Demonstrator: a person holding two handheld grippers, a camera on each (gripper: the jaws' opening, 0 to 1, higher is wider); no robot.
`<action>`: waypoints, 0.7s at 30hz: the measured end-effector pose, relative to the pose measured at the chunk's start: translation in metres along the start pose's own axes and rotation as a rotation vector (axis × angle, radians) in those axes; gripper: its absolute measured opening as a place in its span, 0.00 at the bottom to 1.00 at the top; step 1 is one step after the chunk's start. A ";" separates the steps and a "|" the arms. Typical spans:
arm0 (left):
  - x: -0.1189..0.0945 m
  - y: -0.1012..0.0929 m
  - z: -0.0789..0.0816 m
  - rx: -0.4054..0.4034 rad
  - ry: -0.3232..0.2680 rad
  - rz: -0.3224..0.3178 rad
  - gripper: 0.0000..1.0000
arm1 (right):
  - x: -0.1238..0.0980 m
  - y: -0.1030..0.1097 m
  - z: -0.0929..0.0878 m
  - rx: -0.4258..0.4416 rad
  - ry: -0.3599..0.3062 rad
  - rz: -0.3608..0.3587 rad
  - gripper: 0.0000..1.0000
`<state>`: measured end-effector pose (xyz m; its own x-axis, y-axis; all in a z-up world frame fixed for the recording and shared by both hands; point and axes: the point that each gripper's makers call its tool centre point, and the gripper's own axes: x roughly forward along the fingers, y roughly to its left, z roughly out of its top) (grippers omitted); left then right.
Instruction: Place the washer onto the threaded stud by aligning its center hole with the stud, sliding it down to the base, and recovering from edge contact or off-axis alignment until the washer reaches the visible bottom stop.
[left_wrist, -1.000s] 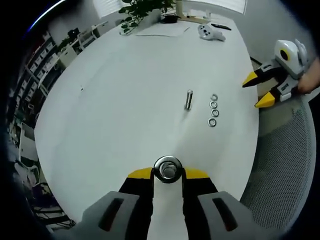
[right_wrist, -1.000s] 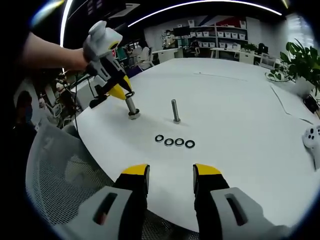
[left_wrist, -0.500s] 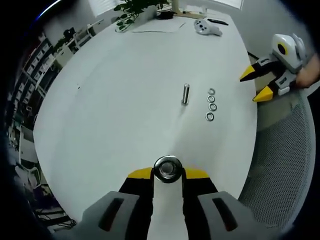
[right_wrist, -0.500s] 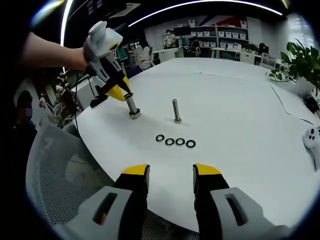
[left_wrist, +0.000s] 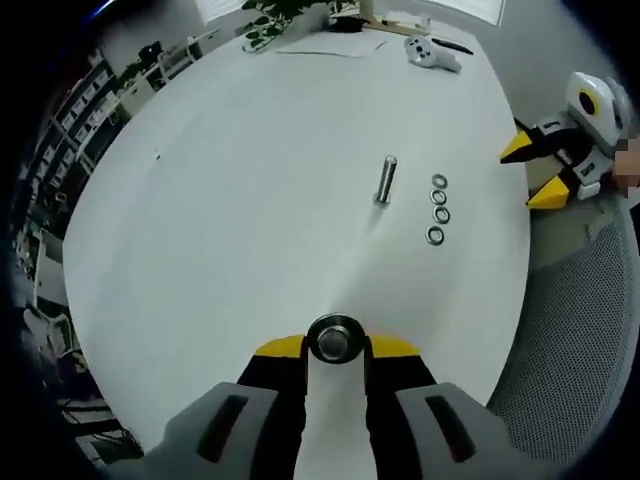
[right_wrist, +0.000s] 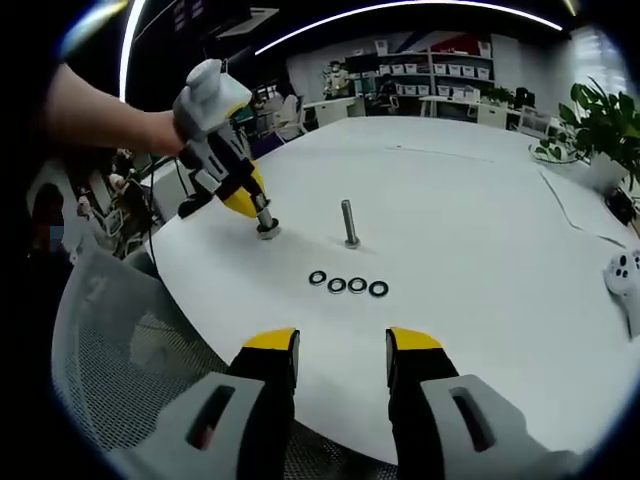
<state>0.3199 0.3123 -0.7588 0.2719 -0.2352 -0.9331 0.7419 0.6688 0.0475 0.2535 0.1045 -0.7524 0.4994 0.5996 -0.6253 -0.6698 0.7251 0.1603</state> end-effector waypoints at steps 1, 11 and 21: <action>0.001 0.000 -0.001 0.002 0.006 0.000 0.19 | 0.000 0.000 0.000 -0.002 0.001 0.002 0.37; 0.015 -0.002 -0.004 0.024 0.035 -0.005 0.19 | 0.000 0.000 0.000 -0.001 0.001 0.000 0.37; 0.025 -0.002 -0.010 0.006 0.023 -0.004 0.20 | 0.000 -0.001 0.000 0.002 0.003 -0.003 0.37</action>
<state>0.3196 0.3122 -0.7861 0.2543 -0.2216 -0.9414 0.7468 0.6635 0.0455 0.2541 0.1039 -0.7523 0.5000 0.5962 -0.6281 -0.6670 0.7277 0.1598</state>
